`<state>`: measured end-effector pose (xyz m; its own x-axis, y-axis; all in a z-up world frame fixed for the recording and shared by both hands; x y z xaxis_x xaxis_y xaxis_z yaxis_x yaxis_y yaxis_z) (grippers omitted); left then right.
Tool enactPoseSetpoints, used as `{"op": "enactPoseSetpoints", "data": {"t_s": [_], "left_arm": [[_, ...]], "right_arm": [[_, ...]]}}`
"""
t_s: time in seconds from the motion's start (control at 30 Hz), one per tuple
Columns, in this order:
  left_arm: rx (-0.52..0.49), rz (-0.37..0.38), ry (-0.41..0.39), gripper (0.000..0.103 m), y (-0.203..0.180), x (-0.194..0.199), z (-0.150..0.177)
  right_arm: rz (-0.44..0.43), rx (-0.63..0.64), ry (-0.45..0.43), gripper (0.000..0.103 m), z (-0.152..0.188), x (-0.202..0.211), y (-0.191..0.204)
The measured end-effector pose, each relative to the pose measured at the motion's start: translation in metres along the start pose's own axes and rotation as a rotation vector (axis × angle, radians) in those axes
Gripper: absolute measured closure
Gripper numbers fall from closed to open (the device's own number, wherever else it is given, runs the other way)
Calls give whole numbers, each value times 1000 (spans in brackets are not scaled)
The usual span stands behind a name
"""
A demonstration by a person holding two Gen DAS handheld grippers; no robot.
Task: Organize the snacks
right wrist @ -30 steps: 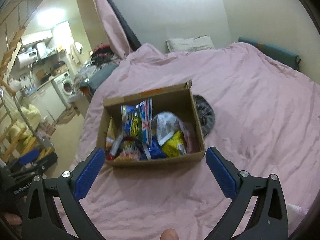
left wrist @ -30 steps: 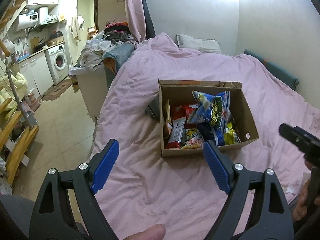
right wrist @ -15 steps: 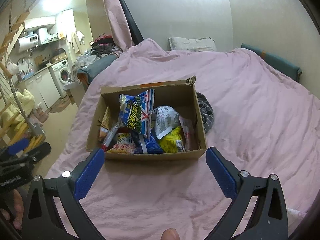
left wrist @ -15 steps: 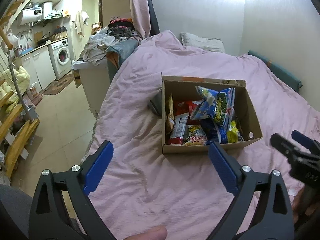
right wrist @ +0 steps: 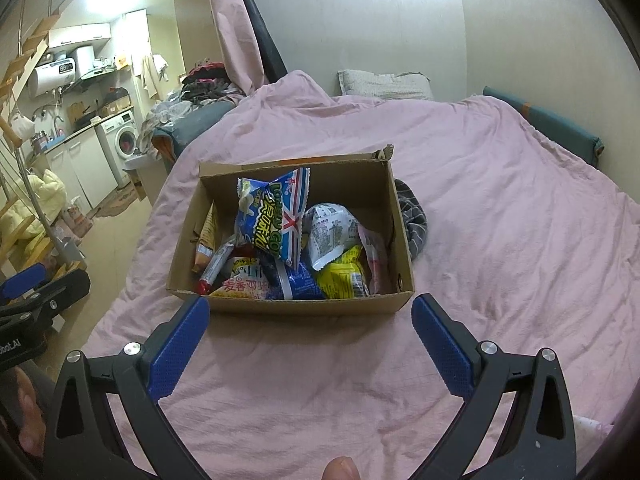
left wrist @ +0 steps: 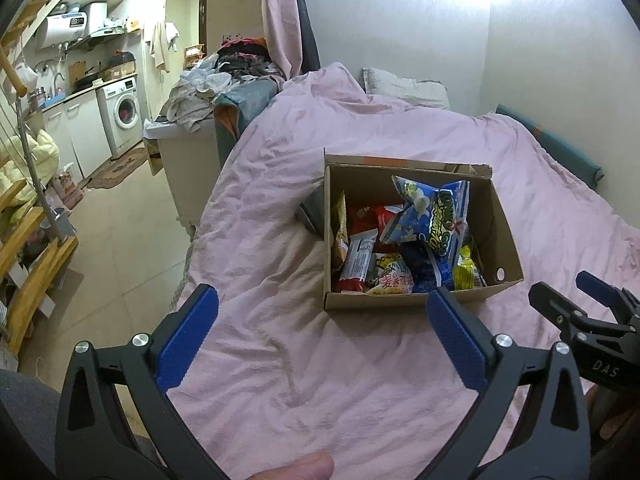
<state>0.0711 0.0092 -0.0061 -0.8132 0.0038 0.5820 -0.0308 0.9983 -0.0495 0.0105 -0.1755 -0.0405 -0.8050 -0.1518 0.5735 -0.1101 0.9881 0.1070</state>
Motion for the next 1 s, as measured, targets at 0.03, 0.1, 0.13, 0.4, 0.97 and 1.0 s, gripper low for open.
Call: {"op": "enactPoseSetpoints", "data": {"t_s": [0.03, 0.1, 0.13, 0.4, 0.97, 1.0], "left_arm": [[-1, 0, 0, 0, 0, 0, 0], [-2, 0, -1, 0, 0, 0, 0], [-5, 1, -1, 0, 0, 0, 0], [-12, 2, -1, 0, -1, 0, 2], [-12, 5, 2, 0, -1, 0, 3], [-11, 5, 1, 0, -1, 1, 3]], "right_arm": [[0, 0, 0, 0, 0, 0, 0], [0, 0, 0, 0, 0, 0, 0], [0, 0, 0, 0, 0, 0, 0], [1, 3, 1, 0, 1, 0, 1], [4, 3, 1, 0, 1, 0, 1], [4, 4, 1, 0, 1, 0, 1]]}}
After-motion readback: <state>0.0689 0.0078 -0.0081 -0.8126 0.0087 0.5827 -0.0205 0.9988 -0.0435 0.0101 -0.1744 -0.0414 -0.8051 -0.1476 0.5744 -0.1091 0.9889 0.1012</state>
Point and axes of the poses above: each gripper's, at about its wrist camera, not at the fingertips, and x roughly against the way its jaws point, y to its left, z to its underside, the point moved 1 cm from there along -x, roughly the way its jaws point, and after that the axes turned 1 degree about -z, right-handed, at the moved point
